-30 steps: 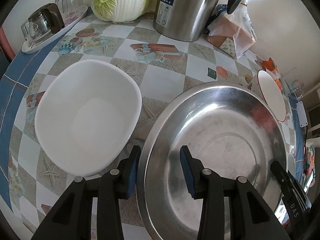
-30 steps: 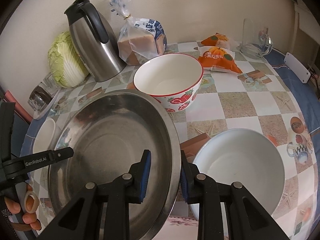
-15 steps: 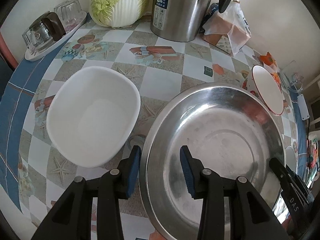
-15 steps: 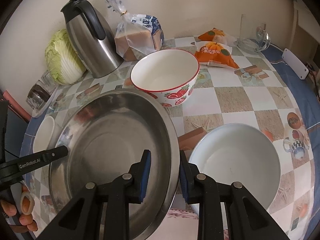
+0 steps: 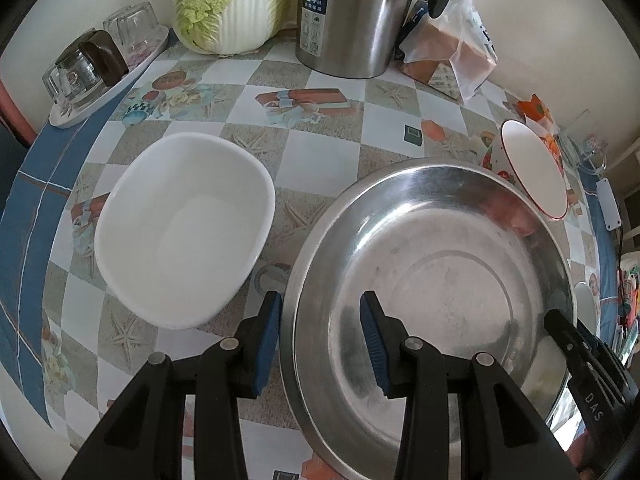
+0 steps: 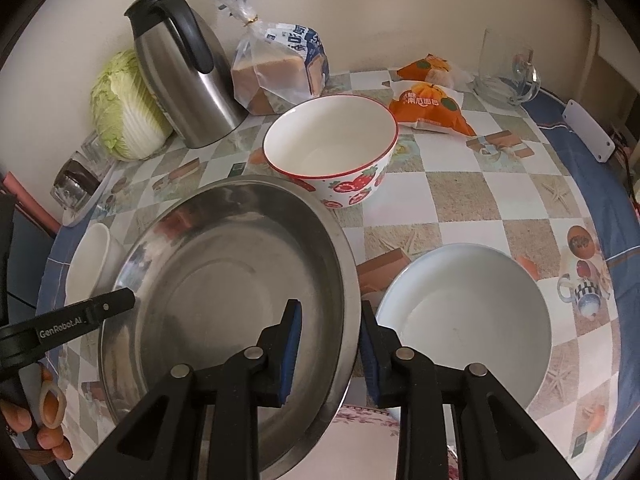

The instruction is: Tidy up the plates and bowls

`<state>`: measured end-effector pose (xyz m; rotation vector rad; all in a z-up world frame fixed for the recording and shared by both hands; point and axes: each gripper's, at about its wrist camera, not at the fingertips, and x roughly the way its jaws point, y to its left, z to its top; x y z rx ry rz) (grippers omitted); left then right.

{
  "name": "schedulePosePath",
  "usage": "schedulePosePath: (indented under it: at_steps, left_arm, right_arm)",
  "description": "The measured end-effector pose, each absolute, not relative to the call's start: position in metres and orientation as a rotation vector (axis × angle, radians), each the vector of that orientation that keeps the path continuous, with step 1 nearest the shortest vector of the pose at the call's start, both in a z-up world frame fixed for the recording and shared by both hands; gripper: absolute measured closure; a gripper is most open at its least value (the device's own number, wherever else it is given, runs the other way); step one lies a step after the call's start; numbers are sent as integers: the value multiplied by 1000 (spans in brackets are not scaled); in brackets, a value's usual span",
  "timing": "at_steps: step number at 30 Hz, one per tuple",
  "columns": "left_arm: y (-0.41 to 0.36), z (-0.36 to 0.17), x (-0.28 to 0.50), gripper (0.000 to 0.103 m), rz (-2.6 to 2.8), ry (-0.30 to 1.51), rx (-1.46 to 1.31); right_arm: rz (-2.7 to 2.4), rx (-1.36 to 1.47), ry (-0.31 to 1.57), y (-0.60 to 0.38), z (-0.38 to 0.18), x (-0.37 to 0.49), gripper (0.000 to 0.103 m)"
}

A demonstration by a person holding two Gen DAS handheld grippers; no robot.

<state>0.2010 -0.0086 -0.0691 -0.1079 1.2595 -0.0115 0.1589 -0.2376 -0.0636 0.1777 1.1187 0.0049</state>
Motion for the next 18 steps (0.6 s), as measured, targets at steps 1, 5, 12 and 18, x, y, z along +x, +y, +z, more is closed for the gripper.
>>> schedulePosePath:
  at_steps: [1,5,12,18]
  left_arm:
    - [-9,-69,201,61,-12,1256,-109]
    - [-6,-67,203,61,-12,1251,-123]
    - [-2,-64,202,61,-3,1253,-137]
    - [-3,-55,197,61,0,1235,-122]
  right_arm:
    - [3,174,1114,-237,-64,159,72]
    - [7,184,1113,-238,-66,161,72]
    - [13,171,1123,-236,-67,161,72]
    - [-1,153,1095,-238,-53,158,73]
